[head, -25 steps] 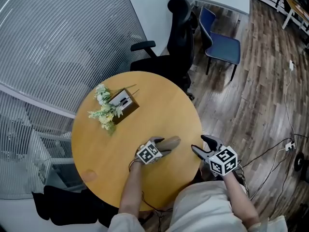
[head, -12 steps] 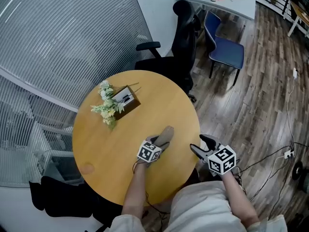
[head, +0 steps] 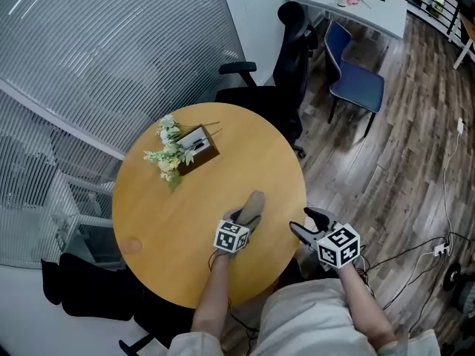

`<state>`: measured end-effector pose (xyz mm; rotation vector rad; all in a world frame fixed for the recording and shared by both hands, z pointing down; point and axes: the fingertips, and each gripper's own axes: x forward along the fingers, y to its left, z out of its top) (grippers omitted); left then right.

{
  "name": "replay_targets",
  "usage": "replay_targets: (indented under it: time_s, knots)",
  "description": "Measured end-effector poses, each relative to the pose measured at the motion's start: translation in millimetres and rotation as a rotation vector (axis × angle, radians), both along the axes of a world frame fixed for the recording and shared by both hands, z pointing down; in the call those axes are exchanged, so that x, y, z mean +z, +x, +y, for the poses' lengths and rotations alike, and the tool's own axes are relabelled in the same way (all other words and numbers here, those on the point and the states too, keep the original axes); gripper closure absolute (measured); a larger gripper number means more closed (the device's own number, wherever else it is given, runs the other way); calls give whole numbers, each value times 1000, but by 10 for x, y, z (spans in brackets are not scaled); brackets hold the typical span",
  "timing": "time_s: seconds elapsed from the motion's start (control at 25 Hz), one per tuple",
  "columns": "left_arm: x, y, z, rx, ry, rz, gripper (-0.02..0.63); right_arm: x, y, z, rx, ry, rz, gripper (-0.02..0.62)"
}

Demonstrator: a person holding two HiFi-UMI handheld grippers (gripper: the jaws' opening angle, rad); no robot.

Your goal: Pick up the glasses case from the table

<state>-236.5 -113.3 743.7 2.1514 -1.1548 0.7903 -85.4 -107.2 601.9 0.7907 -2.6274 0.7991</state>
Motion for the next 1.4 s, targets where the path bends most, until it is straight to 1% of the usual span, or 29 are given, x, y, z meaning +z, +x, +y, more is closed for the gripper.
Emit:
replay_targets:
  time_s: [0.32,0.52,0.92,1.2,1.4]
  knots:
    - [-316,112,26,-140,107,27,351,-59,78,51,-46,0,-33,347]
    - [-606,278,75,-240,184,72,351,-73,222,117,-63,-10,-51,347]
    - [-1195,576,120,-400,346,103,351,-124,494,117,-114,0,-80,347]
    - [-1478,792,205,-500,401,120,351,-161,637,123,-137,1,-108,347]
    - [-1611,885,369,-595,430,140,351,-182,721,148,-156,12,-120,350]
